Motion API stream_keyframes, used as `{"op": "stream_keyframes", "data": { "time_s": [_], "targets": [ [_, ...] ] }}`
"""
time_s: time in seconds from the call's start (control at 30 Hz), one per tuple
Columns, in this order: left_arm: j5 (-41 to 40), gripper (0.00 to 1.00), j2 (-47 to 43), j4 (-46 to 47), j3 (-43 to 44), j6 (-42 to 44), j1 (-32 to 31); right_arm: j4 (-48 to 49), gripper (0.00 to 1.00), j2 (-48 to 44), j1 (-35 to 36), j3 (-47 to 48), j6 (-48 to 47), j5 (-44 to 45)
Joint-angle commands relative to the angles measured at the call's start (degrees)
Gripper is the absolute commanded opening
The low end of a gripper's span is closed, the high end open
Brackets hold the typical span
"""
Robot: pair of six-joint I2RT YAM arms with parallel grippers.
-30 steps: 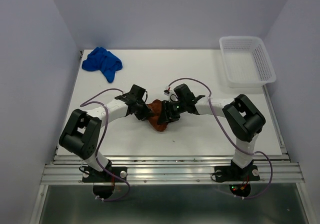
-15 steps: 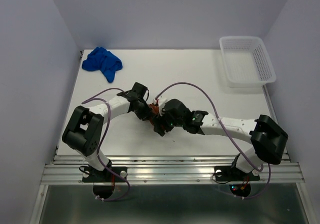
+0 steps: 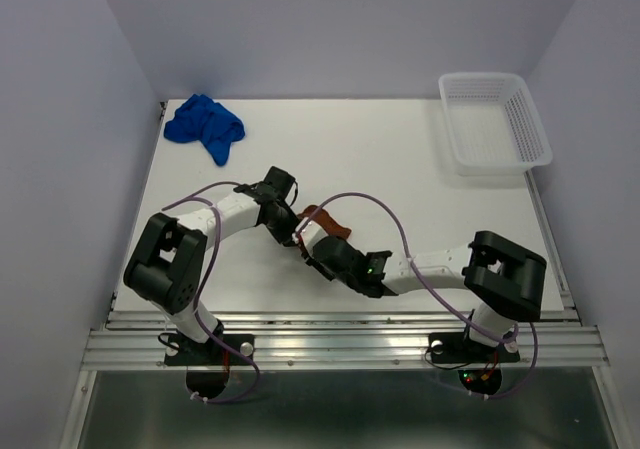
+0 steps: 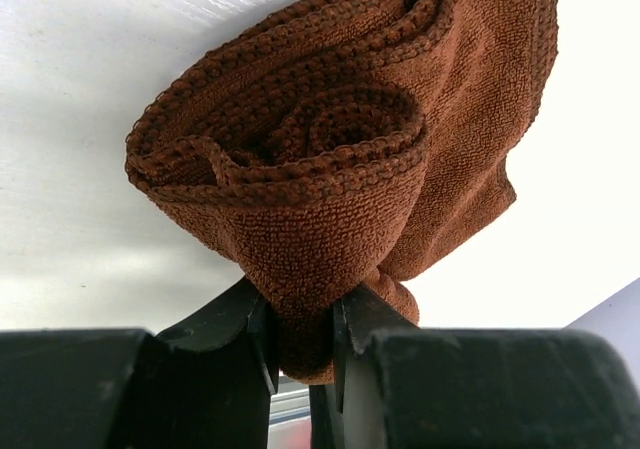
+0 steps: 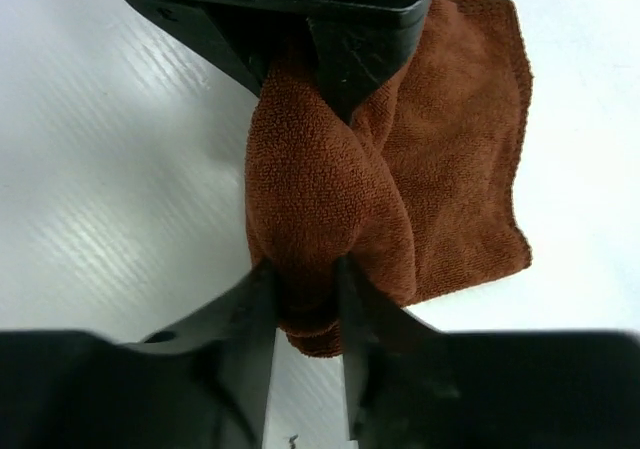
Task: Roll the towels
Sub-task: Roll the towel
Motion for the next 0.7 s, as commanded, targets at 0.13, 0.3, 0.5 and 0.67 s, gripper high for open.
{"op": "stream_keyframes", "data": {
  "time_s": [0.13,0.3,0.5,0.67],
  "targets": [
    [0.43,0.37,-6.26,-5.87,0.30,-0.22,-1.09,0.96,0.01,5.10,1.55,1.80,2.46,14.85],
    [-4.75,0.76,-9.77,-8.59,1.26,0.04,-1.09,-5.17,0.01,0.37,1.55,3.37,9.92,6.54],
    [-6.17,0.98,-14.17,-6.93,-0.22,1.18,-1.09,-14.76,0.01,-2.97,0.68,6.19,16.70,-5.86],
    [-7.13,0.99,-16.46,-7.10,-0.40,2.06,-1.09,-16.71,0.01,-5.35,-5.12,7.95,21.01,-15.80]
  ]
}}
